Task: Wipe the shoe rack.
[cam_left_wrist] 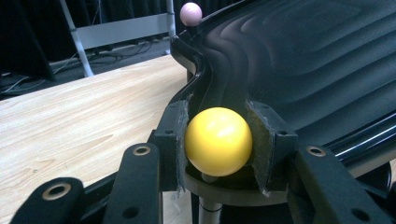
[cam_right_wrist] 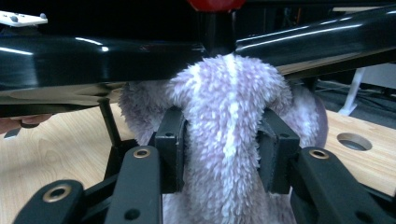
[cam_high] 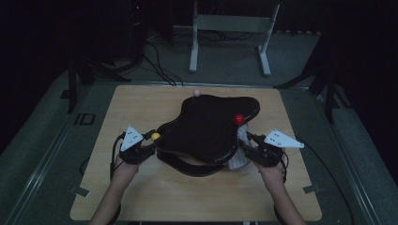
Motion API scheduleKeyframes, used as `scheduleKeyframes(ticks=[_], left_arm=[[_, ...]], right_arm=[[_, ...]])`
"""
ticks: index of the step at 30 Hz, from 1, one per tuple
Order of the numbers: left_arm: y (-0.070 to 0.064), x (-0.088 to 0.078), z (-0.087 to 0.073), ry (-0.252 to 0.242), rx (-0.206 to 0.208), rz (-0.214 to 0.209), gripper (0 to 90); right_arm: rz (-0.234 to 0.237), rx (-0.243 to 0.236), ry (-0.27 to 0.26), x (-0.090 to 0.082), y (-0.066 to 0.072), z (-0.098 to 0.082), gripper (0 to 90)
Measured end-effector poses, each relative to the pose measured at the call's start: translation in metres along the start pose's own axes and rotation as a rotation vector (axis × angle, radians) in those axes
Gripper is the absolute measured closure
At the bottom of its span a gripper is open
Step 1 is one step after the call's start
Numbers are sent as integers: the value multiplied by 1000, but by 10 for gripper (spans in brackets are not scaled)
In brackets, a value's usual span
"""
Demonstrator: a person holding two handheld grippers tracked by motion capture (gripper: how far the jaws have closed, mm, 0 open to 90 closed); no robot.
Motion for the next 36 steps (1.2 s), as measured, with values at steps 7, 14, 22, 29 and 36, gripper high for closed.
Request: scheduleKeyframes(ticks=[7, 14, 22, 29, 36], left_arm=[[-1, 0, 0, -1, 13, -1, 602], [-1, 0, 0, 1, 16, 4, 603], [-2, 0, 0, 1, 11, 8, 602], [-1, 0, 0, 0, 9, 7, 602], [-2, 0, 0, 3, 10, 7, 602]], right_arm=[[11, 54, 14, 12, -4, -14, 633], [-24, 27, 63, 18, -3, -28, 639], [-27, 20, 128, 25, -6, -43, 640], [-22, 25, 184, 31, -11, -60, 640], [-20, 44, 248, 37, -14, -74, 638]])
Point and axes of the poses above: each handheld gripper's, and its own axes: x roughly forward along the jaws, z roughly out of its top, y roughly to its left, the point moved 1 cm from there along x, roughly forward along the jaws, and after that the axes turned 3 degrees about x, right-handed, at the moved point
